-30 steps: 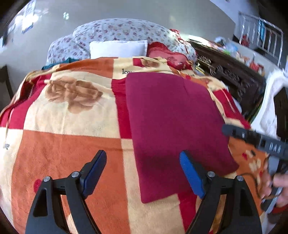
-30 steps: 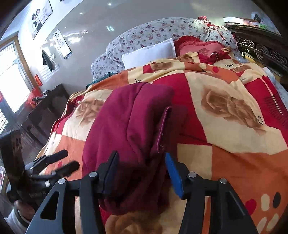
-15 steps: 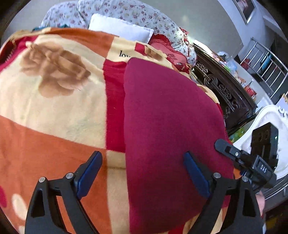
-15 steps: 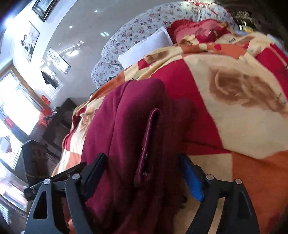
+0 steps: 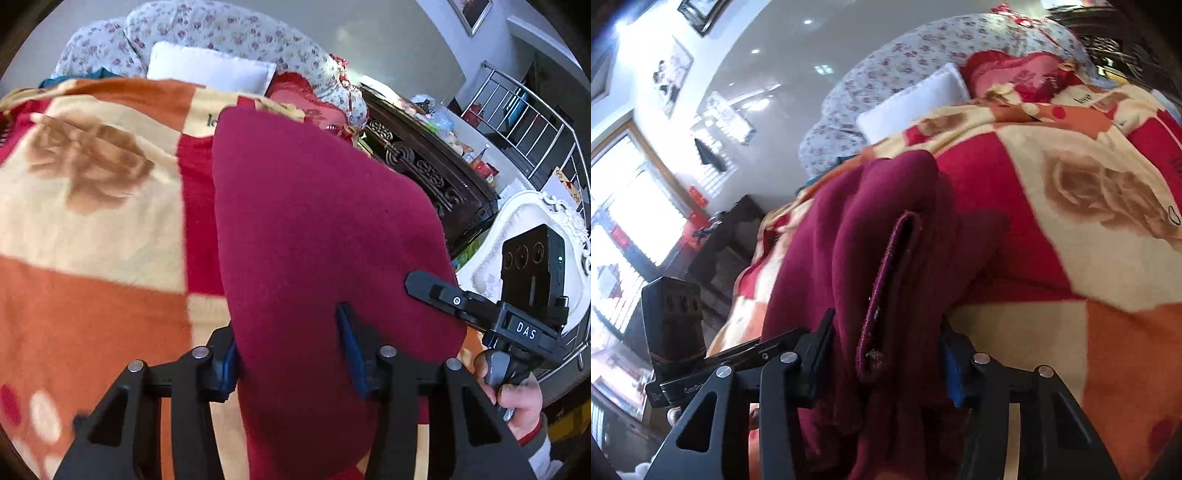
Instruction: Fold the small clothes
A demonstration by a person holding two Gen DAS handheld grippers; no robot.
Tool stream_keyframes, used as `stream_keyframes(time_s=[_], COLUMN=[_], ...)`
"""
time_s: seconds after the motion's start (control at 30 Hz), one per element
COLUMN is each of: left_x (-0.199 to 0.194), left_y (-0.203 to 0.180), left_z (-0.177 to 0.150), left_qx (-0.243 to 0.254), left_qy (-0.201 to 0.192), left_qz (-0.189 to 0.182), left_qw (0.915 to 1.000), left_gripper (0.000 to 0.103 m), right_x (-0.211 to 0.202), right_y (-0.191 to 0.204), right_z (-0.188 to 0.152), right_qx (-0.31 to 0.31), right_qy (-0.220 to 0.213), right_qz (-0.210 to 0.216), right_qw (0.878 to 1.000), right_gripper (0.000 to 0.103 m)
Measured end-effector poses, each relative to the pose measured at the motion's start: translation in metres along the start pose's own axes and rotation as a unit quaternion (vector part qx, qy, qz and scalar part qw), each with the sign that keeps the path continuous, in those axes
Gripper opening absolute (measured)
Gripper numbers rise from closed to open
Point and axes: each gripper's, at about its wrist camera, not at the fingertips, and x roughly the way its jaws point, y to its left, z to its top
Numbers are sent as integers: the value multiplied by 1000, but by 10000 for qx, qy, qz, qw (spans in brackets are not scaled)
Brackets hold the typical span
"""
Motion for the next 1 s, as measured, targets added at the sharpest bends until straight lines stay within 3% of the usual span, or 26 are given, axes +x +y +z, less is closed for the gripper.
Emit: stream_keyframes(time_s=[0.13, 0.23, 0.33, 0.4, 0.5, 0.6, 0.73, 0.9, 1.0], left_x=[-48, -77, -82, -75, -87, -101, -109, -84, -80], left_y=[3, 8, 18, 27, 29, 14, -2, -3, -1], left_z=[-20, -45, -72, -87, -96, -96, -101, -108, -109], left_qx=[-185, -191, -183, -225, -228, 152, 422, 782, 750], left_qy=[172, 362, 682, 900, 580, 308, -14, 88, -17], left_qz=[133, 441, 832, 1152, 1396, 1960, 2306, 2726, 2739], left_qw=[9996, 9982, 9940, 9890, 9882, 9800, 9721, 9589, 9588], left_gripper=[46, 47, 48, 49, 57, 62, 74, 75, 80], right_x=[-8, 3, 22, 23, -4, -24, -4, 59, 67], right_y=[42, 60, 64, 67, 75, 100, 126, 116, 98], right_z=[-27, -58, -81, -90, -84, -71, -67, -75, -72], right_qx=[-169, -75, -201, -433, -576, -1114, -1597, -2103, -1865], right_qy=[261, 605, 1074, 1212, 797, 543, 690, 1171, 1188], right_qz=[251, 355, 95, -303, -435, -497, -473, -1405, -1355], right_qw=[9992, 9975, 9940, 9912, 9942, 9911, 9836, 9604, 9658], right_gripper=[54, 57, 62, 64, 64, 63, 52, 35, 34])
